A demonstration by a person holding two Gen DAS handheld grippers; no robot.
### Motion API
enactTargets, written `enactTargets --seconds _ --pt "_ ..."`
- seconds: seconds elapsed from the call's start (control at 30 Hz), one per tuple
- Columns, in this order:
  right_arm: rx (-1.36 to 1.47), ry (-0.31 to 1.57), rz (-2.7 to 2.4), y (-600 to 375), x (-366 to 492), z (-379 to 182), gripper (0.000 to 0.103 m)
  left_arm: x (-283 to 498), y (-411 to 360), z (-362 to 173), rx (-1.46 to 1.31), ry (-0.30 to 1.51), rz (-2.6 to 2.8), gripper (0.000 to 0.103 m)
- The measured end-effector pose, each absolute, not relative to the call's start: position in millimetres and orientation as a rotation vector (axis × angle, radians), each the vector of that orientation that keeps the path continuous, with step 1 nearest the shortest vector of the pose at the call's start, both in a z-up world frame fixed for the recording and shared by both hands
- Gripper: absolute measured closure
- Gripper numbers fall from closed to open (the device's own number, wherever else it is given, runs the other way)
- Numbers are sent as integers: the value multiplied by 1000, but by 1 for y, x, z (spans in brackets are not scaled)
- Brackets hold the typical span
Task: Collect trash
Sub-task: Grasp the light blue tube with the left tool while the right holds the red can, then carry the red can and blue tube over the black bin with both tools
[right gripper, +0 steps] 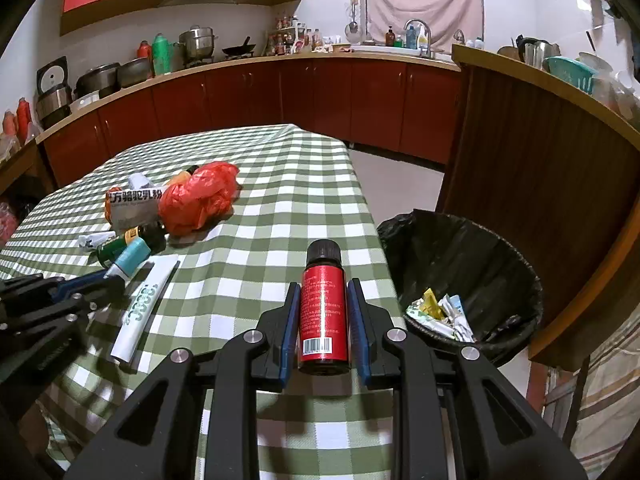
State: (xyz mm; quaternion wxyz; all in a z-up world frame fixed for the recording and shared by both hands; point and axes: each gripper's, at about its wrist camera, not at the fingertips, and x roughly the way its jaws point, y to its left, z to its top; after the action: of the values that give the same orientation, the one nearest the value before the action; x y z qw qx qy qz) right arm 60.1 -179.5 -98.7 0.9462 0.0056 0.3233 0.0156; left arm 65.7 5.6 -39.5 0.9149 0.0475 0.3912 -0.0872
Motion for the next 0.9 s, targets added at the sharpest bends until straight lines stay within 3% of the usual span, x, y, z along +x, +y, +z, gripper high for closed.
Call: enactTargets --seconds 0.43,0.9 --pt "22 609 -82 -227 68 -86 78 77 -40 3 90 706 -264 91" --pt "26 598 -194 -293 90 -90 78 123 -139 -5 141 708 -344 91"
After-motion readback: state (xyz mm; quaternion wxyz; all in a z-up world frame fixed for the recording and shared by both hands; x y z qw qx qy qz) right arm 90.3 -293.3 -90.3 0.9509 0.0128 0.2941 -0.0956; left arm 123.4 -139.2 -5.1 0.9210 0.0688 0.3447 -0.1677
